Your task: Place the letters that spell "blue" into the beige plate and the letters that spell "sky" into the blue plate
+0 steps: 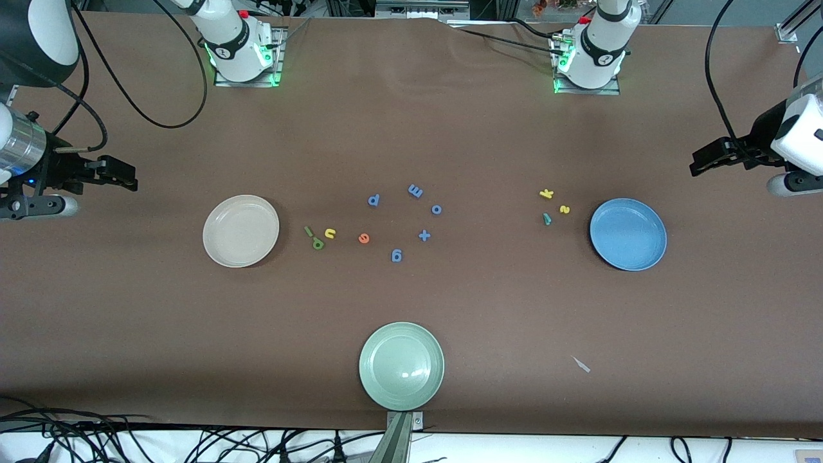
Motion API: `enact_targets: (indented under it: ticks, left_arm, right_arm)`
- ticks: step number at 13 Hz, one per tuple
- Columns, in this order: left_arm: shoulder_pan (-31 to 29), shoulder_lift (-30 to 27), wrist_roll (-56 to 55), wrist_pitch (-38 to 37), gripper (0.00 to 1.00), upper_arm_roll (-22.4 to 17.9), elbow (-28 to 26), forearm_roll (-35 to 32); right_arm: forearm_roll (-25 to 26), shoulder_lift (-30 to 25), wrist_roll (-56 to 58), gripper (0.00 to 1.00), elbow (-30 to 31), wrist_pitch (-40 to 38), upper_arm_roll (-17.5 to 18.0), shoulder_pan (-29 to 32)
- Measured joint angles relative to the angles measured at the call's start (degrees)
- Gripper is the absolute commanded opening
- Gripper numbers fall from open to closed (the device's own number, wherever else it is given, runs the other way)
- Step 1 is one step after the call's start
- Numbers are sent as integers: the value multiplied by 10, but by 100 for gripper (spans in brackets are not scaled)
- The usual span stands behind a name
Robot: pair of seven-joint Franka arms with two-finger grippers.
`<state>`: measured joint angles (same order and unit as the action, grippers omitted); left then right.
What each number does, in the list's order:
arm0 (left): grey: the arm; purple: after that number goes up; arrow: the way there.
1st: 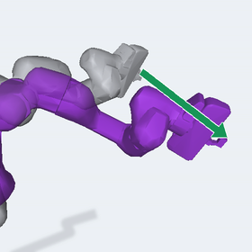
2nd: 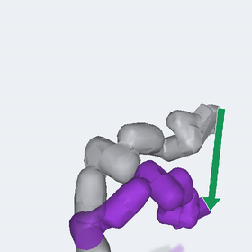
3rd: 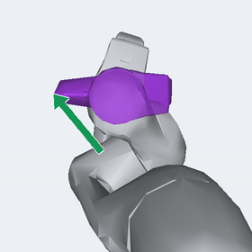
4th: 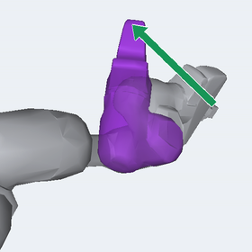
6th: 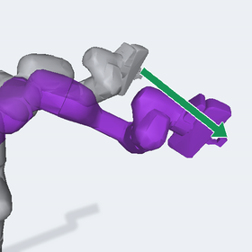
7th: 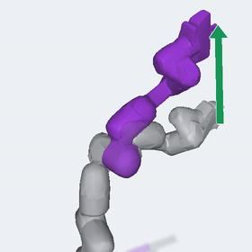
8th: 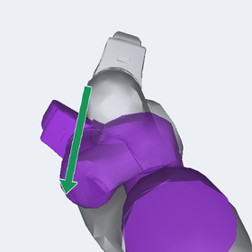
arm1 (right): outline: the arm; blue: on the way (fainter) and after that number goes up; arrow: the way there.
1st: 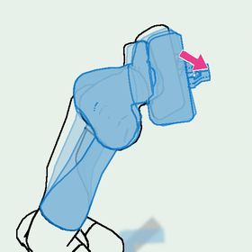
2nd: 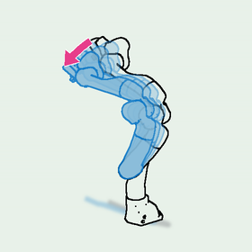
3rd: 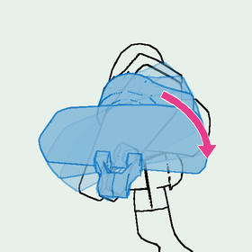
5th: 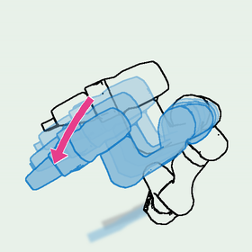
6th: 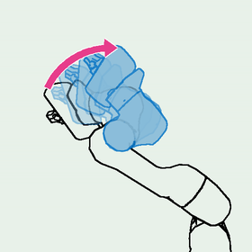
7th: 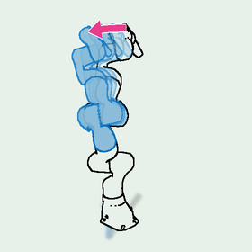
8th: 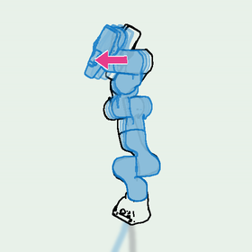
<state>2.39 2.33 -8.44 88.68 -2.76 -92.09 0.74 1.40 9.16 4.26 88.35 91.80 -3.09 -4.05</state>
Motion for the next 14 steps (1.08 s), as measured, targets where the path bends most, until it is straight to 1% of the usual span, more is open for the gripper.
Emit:
enact_targets:
  ticks: [9, 11, 12, 14]
  left_arm:
    - [0, 6, 0, 0, 100, 0, 0, 0]
    - [3, 7, 0, 0, 100, 0, 0, 0]
    - [4, 8, 0, 0, 100, 0, 0, 0]
    - [7, 8, 0, 0, 100, 1, 0, 0]
  right_arm:
    - [-1, 2, 0, 99, 0, -1, 1, -2]
    - [-21, 11, -4, 99, 0, 0, 2, -8]
    - [-35, 20, -21, 99, 0, 0, 3, -12]
    - [-45, 49, -71, 99, 1, 19, 6, -33]
